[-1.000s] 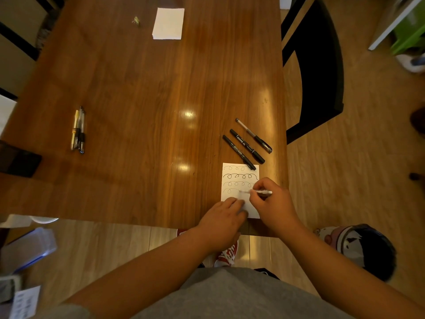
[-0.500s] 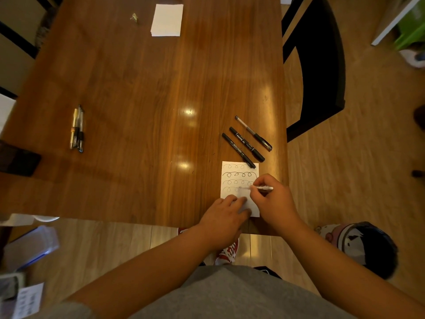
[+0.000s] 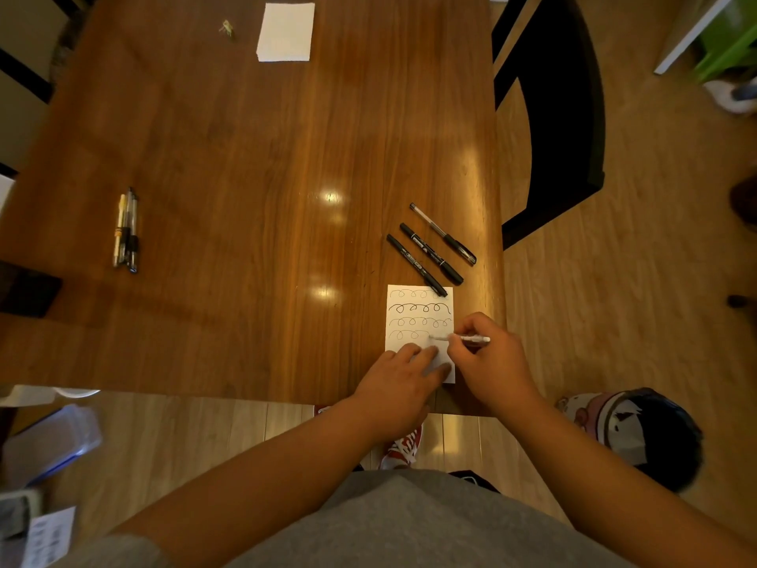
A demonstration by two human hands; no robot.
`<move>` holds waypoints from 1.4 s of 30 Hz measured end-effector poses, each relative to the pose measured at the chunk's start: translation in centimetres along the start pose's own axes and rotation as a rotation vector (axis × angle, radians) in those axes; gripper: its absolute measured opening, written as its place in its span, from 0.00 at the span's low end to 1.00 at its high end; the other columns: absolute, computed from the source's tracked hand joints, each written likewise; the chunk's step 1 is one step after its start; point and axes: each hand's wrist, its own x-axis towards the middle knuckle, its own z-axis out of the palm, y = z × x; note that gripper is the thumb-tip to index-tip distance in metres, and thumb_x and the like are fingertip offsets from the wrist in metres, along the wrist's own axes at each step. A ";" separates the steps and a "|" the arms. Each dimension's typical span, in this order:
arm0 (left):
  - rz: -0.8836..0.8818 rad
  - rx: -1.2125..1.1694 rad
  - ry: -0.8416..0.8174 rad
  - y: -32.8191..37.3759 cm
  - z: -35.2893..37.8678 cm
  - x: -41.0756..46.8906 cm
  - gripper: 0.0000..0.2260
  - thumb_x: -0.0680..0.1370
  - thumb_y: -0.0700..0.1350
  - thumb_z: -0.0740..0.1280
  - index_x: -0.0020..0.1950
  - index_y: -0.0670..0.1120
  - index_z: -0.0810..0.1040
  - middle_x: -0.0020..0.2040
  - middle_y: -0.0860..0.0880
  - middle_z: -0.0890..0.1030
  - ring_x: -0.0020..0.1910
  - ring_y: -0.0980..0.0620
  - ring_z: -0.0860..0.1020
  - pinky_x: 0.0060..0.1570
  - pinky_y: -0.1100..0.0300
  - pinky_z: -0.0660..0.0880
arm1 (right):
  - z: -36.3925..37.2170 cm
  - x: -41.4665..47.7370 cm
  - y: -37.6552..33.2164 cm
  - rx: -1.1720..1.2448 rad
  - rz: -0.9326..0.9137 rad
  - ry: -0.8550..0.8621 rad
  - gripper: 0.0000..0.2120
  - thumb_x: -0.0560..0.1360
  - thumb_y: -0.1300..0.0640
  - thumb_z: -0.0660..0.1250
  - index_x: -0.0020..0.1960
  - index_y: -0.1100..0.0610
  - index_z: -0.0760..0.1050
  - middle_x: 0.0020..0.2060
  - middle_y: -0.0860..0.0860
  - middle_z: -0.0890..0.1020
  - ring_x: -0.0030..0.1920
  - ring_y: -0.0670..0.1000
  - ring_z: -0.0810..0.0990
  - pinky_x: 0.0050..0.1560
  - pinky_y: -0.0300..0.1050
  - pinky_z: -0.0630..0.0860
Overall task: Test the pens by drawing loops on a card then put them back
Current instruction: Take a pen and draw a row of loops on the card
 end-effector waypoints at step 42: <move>0.020 0.003 0.004 1.3 0.0 1.0 0.28 0.78 0.56 0.65 0.75 0.50 0.60 0.76 0.44 0.60 0.72 0.42 0.61 0.64 0.47 0.68 | -1.3 -0.2 0.6 0.007 0.016 0.086 0.07 0.77 0.55 0.68 0.44 0.44 0.73 0.38 0.39 0.79 0.39 0.40 0.78 0.27 0.25 0.70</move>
